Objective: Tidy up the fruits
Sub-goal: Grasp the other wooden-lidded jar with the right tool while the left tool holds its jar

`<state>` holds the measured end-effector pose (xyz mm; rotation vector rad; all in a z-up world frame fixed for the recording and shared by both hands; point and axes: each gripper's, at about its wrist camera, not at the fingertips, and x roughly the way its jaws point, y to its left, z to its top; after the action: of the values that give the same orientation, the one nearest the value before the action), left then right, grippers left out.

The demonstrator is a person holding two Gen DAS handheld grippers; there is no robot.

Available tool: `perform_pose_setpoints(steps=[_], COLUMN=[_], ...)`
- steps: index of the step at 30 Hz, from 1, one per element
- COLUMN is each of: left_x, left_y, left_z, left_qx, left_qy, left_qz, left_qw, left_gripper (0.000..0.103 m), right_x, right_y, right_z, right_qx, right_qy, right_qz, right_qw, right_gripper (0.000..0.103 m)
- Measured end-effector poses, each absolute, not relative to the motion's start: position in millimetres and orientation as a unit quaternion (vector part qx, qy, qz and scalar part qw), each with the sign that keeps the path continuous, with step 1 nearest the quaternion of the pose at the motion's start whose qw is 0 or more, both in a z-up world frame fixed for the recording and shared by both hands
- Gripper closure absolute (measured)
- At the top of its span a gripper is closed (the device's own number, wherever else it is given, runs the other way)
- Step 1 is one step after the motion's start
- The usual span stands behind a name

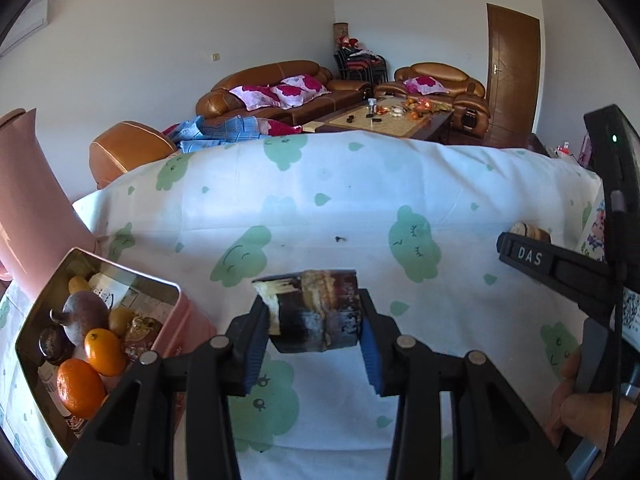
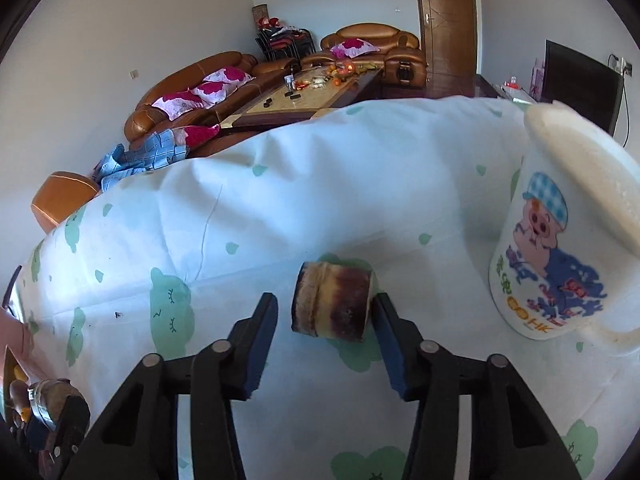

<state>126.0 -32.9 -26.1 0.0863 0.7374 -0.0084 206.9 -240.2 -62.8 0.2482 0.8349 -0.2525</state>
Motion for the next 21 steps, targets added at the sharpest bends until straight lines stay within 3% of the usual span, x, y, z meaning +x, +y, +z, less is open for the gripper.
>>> perform_pose_setpoints(steps=[6,15,21], left_x=[116,74,49], left_y=[-24,-11,-1], left_z=[-23,-15,-10], left_qx=[0.04,0.045,0.045], left_qy=[0.351,0.315,0.288], left_qz=[-0.008,0.0,0.004], left_qw=[0.936,0.948,0.957], left_gripper=[0.061,0.061,0.061], right_x=[184,83,40], right_y=[-245,-211,-193], right_z=[-63,-28,-22], right_qx=[0.098,0.033,0.03], right_qy=[0.397,0.271,0.234], right_qz=[-0.112,-0.079,-0.071], right_qw=[0.906,0.959,0.969], right_gripper=[0.065,0.065,0.065])
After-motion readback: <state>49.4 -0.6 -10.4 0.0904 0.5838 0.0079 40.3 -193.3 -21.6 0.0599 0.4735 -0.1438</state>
